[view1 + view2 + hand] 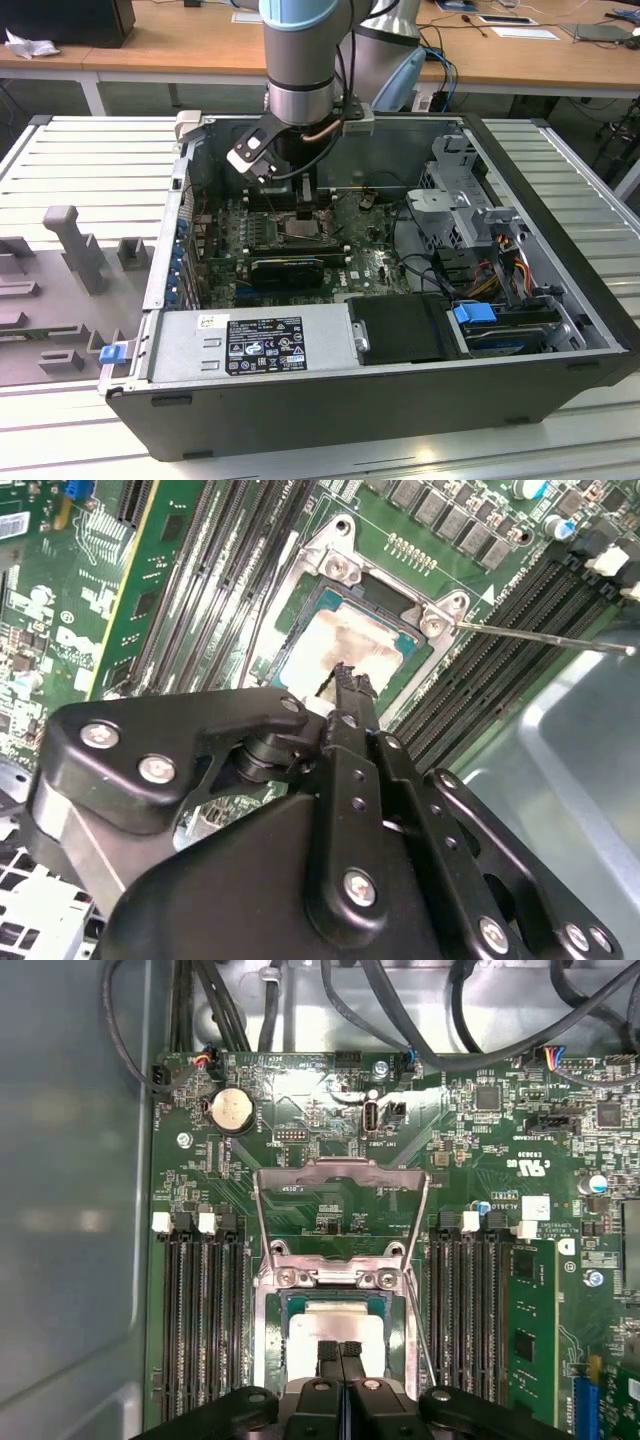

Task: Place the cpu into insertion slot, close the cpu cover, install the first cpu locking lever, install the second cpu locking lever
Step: 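Place the cpu into insertion slot, then close the cpu cover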

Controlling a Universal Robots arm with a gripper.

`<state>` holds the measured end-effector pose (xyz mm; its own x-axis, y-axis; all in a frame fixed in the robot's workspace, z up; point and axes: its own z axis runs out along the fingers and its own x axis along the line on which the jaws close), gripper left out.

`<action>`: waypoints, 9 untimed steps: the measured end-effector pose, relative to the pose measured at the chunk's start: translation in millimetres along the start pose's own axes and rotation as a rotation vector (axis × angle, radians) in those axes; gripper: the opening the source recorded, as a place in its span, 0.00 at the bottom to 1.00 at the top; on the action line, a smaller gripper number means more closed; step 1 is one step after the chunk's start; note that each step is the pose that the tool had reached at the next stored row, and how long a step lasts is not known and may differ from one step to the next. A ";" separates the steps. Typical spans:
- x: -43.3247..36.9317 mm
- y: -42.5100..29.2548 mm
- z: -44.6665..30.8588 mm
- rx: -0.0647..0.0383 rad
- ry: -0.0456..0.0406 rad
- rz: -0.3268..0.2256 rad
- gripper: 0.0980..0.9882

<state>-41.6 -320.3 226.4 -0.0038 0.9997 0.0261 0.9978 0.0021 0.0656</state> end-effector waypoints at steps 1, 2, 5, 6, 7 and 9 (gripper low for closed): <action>0.1 0.1 -1.7 0.000 0.0001 0.000 0.01; 0.1 0.2 -3.0 0.000 0.0000 0.000 0.01; 0.0 1.6 -3.8 0.000 0.0001 0.000 0.01; -0.2 9.6 -3.3 0.002 0.0000 0.001 0.01; -0.2 15.4 -2.9 0.004 0.0000 0.001 0.01; -0.3 20.8 -2.5 0.009 0.0001 0.001 0.01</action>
<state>-21.0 -320.6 230.2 -0.0027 0.9997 0.0263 0.9984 0.0012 0.0570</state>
